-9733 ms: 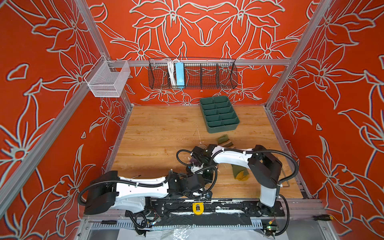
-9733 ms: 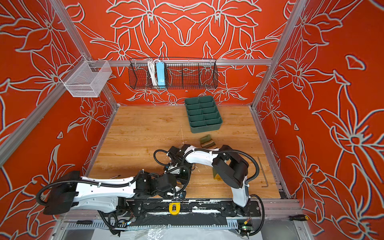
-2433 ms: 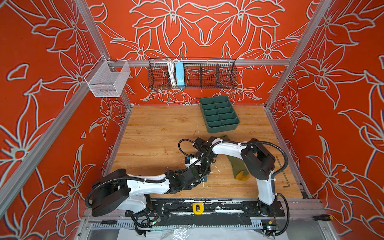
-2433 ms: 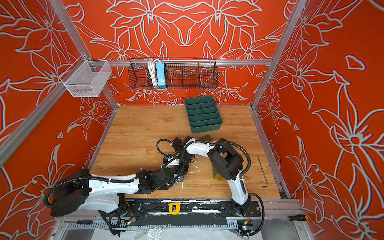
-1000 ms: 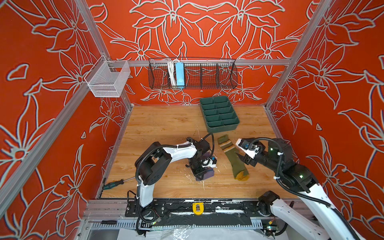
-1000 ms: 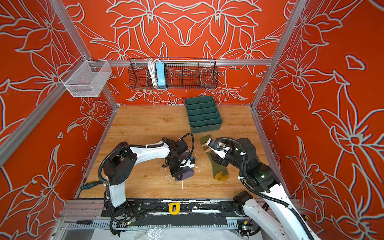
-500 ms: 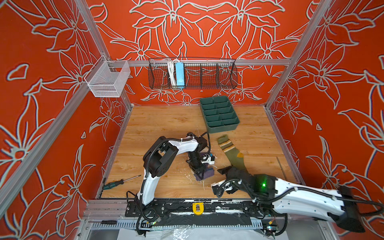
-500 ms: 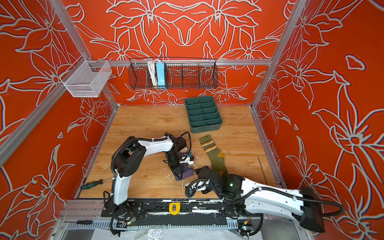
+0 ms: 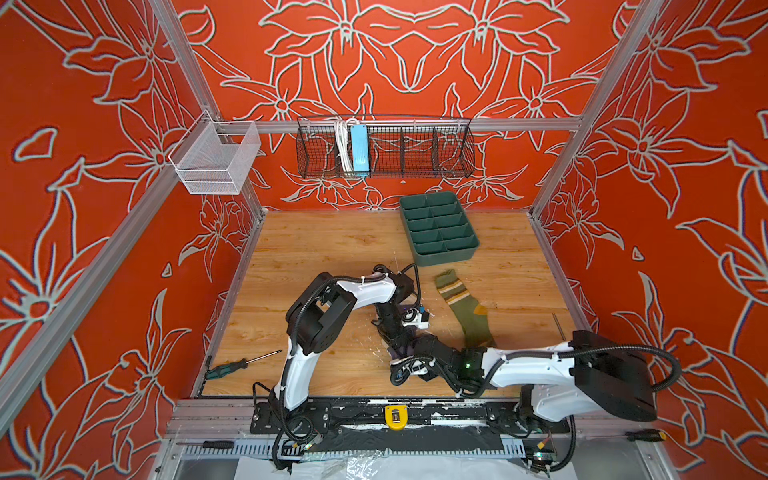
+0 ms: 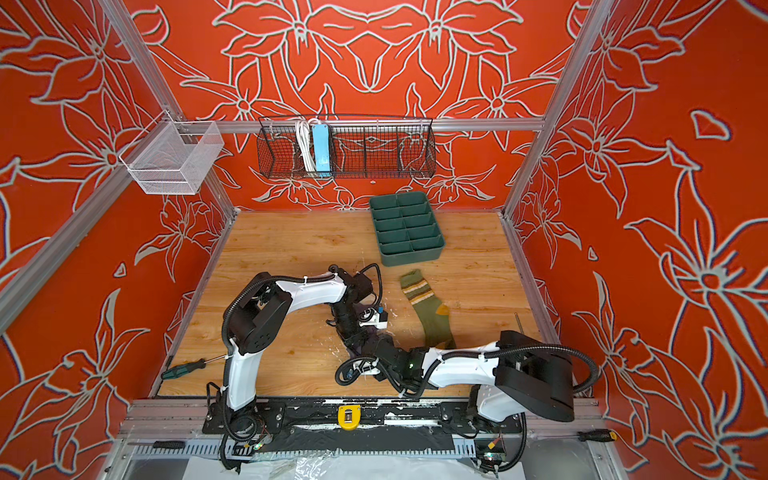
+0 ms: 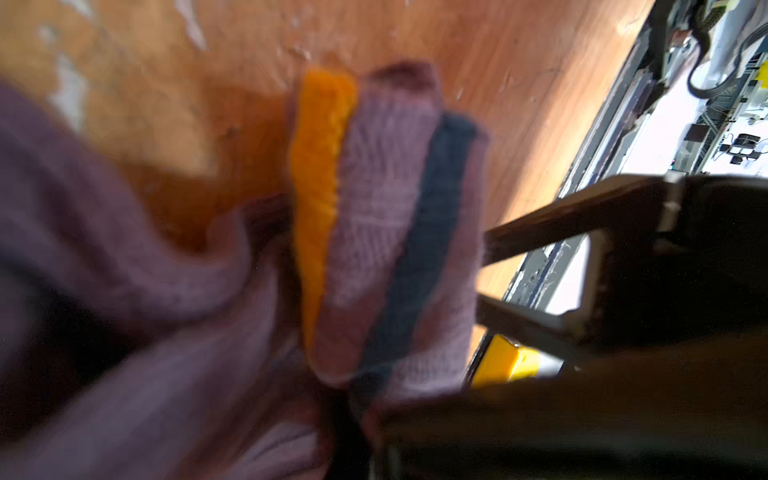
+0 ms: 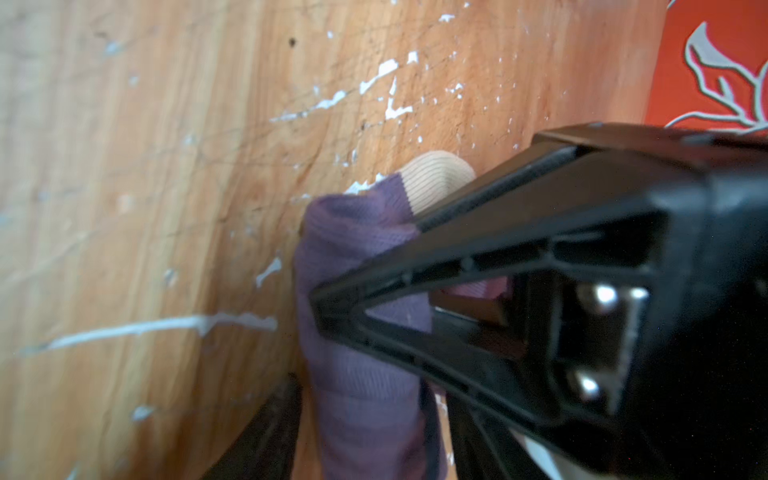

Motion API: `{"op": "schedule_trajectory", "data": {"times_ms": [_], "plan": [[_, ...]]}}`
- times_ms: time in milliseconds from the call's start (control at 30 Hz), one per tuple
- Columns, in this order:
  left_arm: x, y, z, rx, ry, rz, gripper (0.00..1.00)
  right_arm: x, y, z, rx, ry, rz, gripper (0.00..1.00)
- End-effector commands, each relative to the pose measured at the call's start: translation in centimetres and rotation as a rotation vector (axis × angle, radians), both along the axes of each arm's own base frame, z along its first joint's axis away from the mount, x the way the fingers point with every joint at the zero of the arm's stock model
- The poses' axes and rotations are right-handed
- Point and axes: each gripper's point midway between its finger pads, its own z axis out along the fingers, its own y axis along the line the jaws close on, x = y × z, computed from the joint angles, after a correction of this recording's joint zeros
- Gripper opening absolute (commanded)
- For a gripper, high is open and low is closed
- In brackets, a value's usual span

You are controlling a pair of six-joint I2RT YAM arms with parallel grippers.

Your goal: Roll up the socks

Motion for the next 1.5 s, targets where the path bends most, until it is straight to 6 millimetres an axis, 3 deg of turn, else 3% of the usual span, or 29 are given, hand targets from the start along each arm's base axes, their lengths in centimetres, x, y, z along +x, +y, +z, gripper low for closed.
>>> {"op": "schedule_trajectory", "data": {"times_ms": [0, 133, 200, 367, 500, 633, 733, 833, 933, 1000, 1067, 1200, 1467], "plan": [[0.9, 0.1, -0.7, -0.005, -0.052, -0.004, 0.12, 0.0, -1.1, -2.3, -0.051, 0.021, -0.023, 0.39], [2.0, -0.1, -0.2, -0.009, -0.122, 0.006, 0.18, -0.6, -1.6, -3.6, -0.111, 0.065, -0.012, 0.09], [3.0, -0.4, 0.6, -0.039, -0.205, 0.017, 0.29, -1.0, -1.8, -3.7, -0.129, 0.094, -0.009, 0.01], [6.3, -1.1, 4.6, -0.14, -0.482, 0.058, 0.62, -2.3, -2.8, -3.7, -0.177, 0.186, -0.01, 0.0], [8.2, -0.8, 8.3, -0.196, -0.69, 0.083, 0.71, -3.2, -3.5, -3.6, -0.213, 0.281, -0.037, 0.0], [10.5, 1.6, 13.0, -0.191, -0.997, 0.143, 0.75, -4.2, -3.9, -2.7, -0.233, 0.405, -0.071, 0.0], [11.9, 5.1, 18.2, -0.15, -1.29, 0.218, 0.81, -5.0, -4.4, -2.1, -0.267, 0.531, -0.118, 0.0], [11.2, 8.7, 24.1, -0.14, -1.546, 0.245, 0.9, -5.4, -4.4, -1.4, -0.283, 0.677, -0.178, 0.0], [7.7, 10.5, 28.5, -0.229, -1.683, 0.153, 0.95, -5.6, -4.1, -0.9, -0.283, 0.811, -0.234, 0.0], [5.1, 10.9, 29.8, -0.303, -1.696, 0.078, 0.95, -5.6, -4.0, -0.9, -0.289, 0.883, -0.263, 0.0], [2.7, 10.9, 30.1, -0.38, -1.671, 0.003, 0.95, -5.6, -4.0, -1.0, -0.301, 0.957, -0.296, 0.0], [-0.9, 10.3, 27.3, -0.476, -1.577, -0.164, 0.93, -5.0, -3.9, -1.7, -0.326, 1.051, -0.357, 0.0], [-2.4, 7.6, 20.3, -0.393, -1.55, -0.47, 0.89, -3.7, -3.3, -2.8, -0.369, 1.175, -0.443, 0.0]]}}
